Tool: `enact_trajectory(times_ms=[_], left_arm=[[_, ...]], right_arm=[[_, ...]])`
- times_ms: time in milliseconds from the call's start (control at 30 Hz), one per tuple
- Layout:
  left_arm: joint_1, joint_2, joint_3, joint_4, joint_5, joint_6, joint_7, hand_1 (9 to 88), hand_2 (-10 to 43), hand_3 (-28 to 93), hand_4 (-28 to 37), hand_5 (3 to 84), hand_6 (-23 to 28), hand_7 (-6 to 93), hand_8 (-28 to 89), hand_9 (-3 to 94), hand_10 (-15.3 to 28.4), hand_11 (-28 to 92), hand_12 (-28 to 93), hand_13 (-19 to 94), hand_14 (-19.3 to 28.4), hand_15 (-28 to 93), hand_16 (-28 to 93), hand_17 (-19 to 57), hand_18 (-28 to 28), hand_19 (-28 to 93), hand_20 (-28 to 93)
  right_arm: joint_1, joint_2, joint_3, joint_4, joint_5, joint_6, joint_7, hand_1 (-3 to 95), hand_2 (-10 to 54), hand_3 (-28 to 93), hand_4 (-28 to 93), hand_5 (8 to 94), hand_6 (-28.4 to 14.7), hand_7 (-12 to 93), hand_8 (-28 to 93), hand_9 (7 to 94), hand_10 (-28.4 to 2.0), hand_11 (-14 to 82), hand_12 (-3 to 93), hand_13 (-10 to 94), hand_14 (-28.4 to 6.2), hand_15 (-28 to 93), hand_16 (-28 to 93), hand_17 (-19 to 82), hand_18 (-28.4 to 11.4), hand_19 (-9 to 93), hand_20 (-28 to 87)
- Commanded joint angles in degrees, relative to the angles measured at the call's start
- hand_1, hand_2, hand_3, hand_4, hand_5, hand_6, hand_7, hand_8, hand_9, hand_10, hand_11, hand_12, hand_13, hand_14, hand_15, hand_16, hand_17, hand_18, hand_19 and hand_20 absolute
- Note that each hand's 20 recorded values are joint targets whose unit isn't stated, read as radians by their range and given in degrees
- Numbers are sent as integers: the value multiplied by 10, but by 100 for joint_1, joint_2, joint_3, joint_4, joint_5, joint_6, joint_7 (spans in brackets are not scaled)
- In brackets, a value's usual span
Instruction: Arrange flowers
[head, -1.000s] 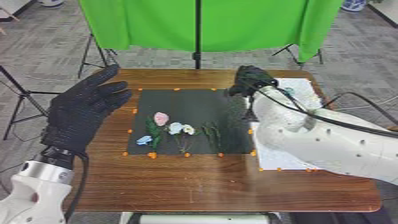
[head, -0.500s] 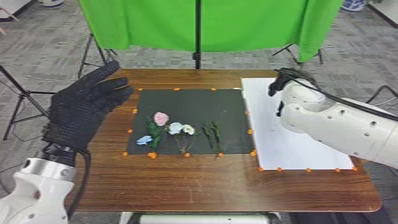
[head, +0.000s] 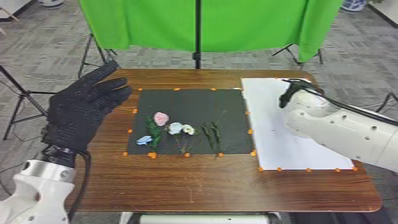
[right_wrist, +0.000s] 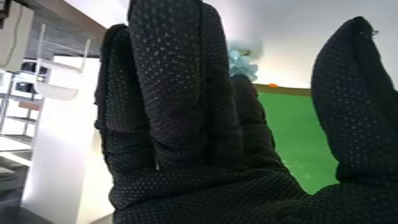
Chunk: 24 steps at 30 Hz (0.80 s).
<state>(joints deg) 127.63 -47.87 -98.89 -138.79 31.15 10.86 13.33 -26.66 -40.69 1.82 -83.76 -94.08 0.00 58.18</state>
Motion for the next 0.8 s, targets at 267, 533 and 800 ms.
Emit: enact_trajectory(times_ms=[267, 533, 800], left_arm=[[106, -95, 27, -7, 19, -20, -7, 243, 74, 768, -217, 380, 101, 152, -98, 342, 219, 299, 122, 239, 284, 517, -87, -88, 256, 556, 277], [82, -84, 34, 14, 23, -24, -3, 243, 74, 767, -217, 380, 101, 153, -98, 342, 220, 299, 121, 239, 284, 517, -87, -88, 256, 556, 277], [9, -73, 43, 45, 16, -82, -70, 243, 73, 768, -216, 380, 101, 152, -97, 342, 219, 299, 122, 239, 284, 517, -86, -88, 256, 556, 277]], right_arm=[[579, 310, -657, -210, -375, 866, 374, 321, -95, 741, -258, 397, 1, 115, -112, 821, -143, 177, 137, 880, -57, 476, 186, 459, -193, 913, -134], [523, 299, -518, -39, -164, 491, 497, 323, -95, 734, -258, 403, -9, 109, -111, 843, -138, 182, 141, 895, -53, 477, 192, 481, -187, 918, -153], [222, 386, -224, 45, 132, 154, 529, 326, -95, 723, -260, 388, -9, 101, -106, 830, -147, 178, 139, 892, -54, 479, 195, 481, -185, 913, -177]])
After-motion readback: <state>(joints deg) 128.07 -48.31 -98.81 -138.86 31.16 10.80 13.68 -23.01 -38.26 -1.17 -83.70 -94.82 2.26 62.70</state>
